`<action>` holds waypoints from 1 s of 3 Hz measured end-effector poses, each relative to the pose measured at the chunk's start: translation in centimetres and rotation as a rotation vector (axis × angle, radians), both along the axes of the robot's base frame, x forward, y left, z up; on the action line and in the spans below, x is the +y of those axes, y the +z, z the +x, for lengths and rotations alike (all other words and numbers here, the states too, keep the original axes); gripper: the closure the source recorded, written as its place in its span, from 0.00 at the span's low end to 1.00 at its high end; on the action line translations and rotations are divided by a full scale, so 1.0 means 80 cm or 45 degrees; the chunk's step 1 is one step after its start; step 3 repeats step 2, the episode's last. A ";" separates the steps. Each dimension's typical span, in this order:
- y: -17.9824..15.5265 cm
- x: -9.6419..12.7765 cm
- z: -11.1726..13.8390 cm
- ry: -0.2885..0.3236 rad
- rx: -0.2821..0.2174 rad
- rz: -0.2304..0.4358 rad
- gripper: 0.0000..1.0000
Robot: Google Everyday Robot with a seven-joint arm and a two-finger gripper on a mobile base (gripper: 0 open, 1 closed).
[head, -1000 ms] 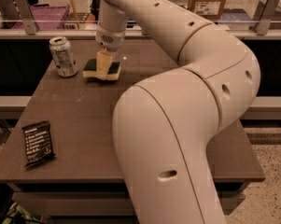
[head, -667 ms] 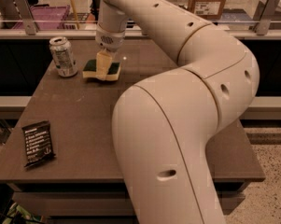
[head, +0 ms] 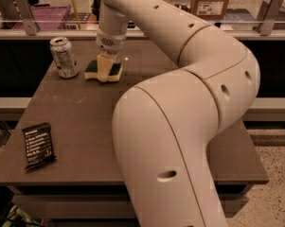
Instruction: Move sponge near 7up can
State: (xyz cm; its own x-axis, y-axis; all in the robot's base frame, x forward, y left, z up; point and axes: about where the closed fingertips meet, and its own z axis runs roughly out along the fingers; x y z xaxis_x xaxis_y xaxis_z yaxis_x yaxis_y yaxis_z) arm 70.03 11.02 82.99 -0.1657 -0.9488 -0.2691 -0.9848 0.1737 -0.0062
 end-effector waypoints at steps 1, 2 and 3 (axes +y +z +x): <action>-0.004 0.002 0.001 0.001 0.002 0.000 0.00; -0.004 0.002 0.001 0.001 0.002 0.000 0.00; -0.004 0.002 0.001 0.001 0.002 0.000 0.00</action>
Offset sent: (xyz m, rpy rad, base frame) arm 0.0005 0.0014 -0.0026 -0.0002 0.0015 0.0008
